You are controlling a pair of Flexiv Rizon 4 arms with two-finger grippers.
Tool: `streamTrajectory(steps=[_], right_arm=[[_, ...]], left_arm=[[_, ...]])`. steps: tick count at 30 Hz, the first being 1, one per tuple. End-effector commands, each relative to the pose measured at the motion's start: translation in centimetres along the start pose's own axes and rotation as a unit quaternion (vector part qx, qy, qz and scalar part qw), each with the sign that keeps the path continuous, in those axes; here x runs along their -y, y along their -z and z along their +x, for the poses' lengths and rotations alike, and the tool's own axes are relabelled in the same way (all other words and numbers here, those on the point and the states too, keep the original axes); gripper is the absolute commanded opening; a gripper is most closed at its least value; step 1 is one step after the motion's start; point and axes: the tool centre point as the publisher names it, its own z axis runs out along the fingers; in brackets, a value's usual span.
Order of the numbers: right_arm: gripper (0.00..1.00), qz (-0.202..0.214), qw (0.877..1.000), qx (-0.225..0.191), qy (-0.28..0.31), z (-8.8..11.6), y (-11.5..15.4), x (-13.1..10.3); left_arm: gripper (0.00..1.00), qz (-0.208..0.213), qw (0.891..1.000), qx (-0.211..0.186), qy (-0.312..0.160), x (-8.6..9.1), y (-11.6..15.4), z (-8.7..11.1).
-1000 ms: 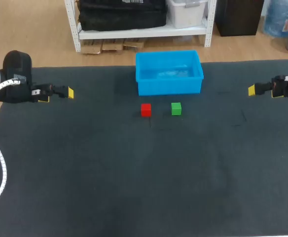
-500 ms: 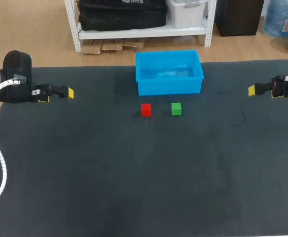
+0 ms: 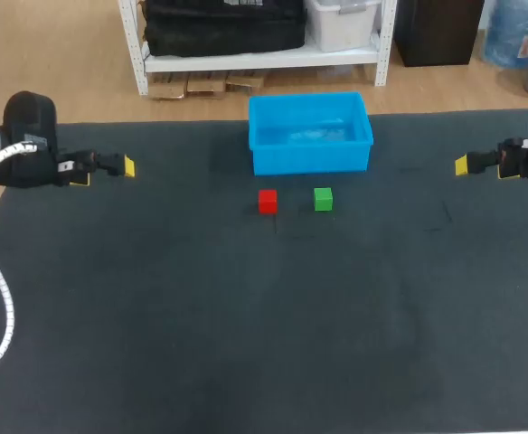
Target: Use the left arm to pick the red cube and place it into the blue plastic box first, then use the right arm to grasp the green cube and put it into the same blue plastic box after the first action is fully finished.
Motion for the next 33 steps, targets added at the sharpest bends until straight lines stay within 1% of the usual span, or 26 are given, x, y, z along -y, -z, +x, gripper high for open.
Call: streamTrajectory(steps=[1, 5, 10, 13, 24, 33], right_arm=[[1.00, 0.000, 1.000, -0.001, 0.000, 0.0, 0.0, 0.0], [1.00, 0.000, 1.000, -0.001, 0.000, 0.0, 0.0, 0.0], [1.00, 0.000, 1.000, -0.001, 0.000, 0.0, 0.0, 0.0], [1.00, 0.000, 1.000, -0.001, 0.000, 0.0, 0.0, 0.0], [1.00, 0.000, 1.000, -0.001, 0.000, 0.0, 0.0, 0.0], [1.00, 0.000, 1.000, -0.001, 0.000, 0.0, 0.0, 0.0]], left_arm=[[1.00, -0.016, 1.000, 0.012, 0.013, 1.4, -1.2, -0.2], [1.00, -0.020, 1.000, 0.018, 0.011, 2.6, -1.7, -1.4], [1.00, -0.031, 0.999, 0.021, 0.006, 3.5, -2.1, -3.0], [1.00, -0.035, 0.999, 0.015, 0.002, 3.8, -2.2, -3.7], [1.00, -0.056, 0.998, -0.036, -0.023, 5.6, -3.5, -5.8], [1.00, -0.070, 0.994, -0.068, -0.039, 7.7, -5.2, -7.0]])
